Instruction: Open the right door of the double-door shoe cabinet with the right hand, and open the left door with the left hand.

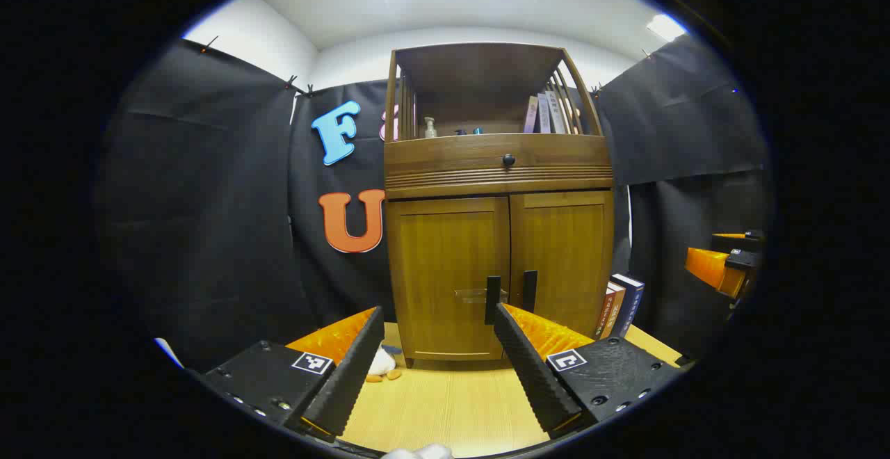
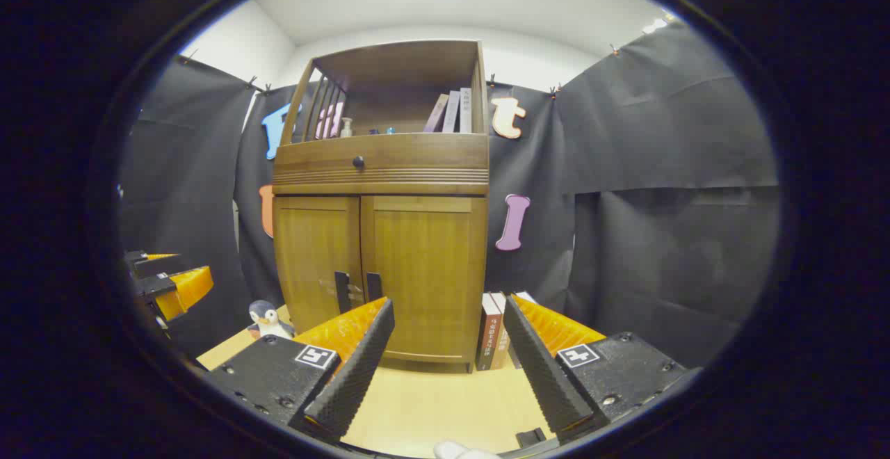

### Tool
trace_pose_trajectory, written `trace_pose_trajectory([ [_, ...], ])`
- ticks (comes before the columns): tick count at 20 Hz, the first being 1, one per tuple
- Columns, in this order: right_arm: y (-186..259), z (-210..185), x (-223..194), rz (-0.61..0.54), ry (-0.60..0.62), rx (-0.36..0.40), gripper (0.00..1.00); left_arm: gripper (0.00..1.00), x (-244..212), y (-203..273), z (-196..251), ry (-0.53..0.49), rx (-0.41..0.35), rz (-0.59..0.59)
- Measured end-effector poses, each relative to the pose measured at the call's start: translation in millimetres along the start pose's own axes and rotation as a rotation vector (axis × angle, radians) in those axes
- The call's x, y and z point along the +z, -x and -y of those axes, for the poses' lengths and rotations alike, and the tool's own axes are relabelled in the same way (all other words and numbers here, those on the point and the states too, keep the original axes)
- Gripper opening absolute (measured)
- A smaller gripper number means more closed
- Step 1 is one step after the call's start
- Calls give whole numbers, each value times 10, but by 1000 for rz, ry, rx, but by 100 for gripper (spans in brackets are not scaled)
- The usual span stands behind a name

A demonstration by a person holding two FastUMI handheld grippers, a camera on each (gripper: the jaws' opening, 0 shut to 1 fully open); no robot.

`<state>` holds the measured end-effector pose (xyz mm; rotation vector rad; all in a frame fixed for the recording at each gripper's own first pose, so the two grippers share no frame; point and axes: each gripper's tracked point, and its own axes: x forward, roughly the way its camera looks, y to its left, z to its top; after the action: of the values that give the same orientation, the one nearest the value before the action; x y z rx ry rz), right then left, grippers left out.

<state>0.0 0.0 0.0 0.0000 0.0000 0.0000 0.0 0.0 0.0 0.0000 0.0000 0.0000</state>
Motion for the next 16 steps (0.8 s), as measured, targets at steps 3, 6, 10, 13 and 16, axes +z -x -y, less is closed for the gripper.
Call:
trace_pose_trajectory([
  [3,-27,-31,23,4,6,10,99,96,51,19,-36,-12,13,16],
  [6,-53,-51,7,2,13,16,99,96,82,-2,-22,0,1,13],
  [10,-52,-58,10,9,14,16,100,96,110,-38,-62,0,2,16],
  [13,-51,-83,17,16,15,9,99,96,143,-49,-69,-13,-2,25],
  [16,-66,-100,8,8,12,6,99,96,154,-56,-74,-14,-5,25],
])
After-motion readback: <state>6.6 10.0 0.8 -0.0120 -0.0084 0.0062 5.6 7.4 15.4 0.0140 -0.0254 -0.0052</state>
